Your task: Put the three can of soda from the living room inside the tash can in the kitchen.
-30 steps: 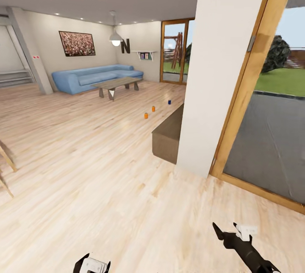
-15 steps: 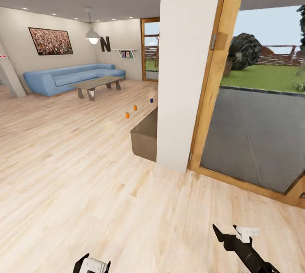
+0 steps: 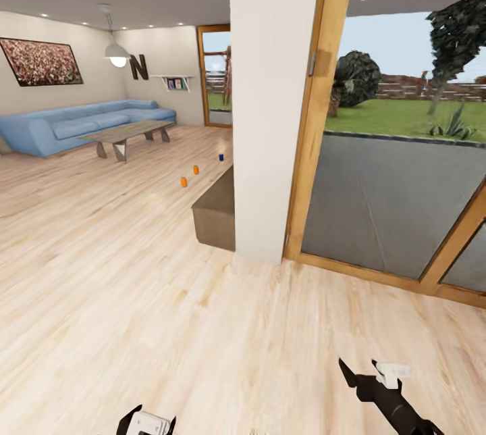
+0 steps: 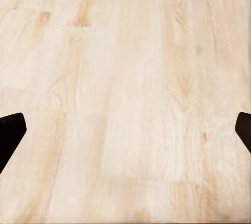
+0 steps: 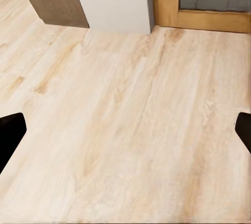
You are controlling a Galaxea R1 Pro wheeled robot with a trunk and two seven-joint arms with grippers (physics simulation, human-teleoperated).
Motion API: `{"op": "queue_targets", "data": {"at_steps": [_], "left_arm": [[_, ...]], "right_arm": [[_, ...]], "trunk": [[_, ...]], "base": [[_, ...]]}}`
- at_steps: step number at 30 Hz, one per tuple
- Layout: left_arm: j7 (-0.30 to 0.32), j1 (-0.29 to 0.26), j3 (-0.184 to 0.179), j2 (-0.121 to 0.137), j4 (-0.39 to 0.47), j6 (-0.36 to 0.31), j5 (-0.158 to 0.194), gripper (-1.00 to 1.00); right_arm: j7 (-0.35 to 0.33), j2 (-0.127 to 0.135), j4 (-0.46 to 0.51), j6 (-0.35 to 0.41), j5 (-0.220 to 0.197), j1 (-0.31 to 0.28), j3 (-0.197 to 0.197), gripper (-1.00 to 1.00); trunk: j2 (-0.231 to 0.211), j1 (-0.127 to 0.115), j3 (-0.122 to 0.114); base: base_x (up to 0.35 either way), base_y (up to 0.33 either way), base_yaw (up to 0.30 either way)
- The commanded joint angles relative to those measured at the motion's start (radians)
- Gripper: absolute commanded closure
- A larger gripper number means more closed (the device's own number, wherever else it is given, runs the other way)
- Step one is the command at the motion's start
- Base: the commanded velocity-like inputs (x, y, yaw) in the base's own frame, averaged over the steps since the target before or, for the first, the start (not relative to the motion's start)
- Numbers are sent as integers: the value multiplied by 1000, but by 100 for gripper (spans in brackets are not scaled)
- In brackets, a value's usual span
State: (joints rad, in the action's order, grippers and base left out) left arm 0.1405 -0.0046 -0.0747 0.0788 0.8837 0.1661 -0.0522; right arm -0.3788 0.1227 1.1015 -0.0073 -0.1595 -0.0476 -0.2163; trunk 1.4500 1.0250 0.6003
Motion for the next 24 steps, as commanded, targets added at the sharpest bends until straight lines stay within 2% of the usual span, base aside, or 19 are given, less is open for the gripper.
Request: {"op": "queue_targets", "data": {"at_steps": [1, 15, 20, 24], "left_arm": [[0, 0, 0, 0, 0, 0, 0, -100], [-1, 0, -5, 0, 0, 5, -3, -100], [-2, 0, -4, 1, 0, 10, -1, -100], [-2, 0, -4, 0, 1, 10, -2, -100]], "right_arm": [[0, 0, 0, 0, 0, 0, 0, -100], [0, 0, 0, 0, 0, 0, 0, -100], [-1, -1, 0, -2, 1, 0, 1, -100], [-1, -1, 0, -3, 1, 0, 1, -100]], "trunk": [[0, 0, 1], [0, 0, 10], [0, 0, 14], [0, 0, 14]], "base": [[-214, 252, -221], [-213, 238, -221], [-77, 69, -199], [-15, -97, -66]]}}
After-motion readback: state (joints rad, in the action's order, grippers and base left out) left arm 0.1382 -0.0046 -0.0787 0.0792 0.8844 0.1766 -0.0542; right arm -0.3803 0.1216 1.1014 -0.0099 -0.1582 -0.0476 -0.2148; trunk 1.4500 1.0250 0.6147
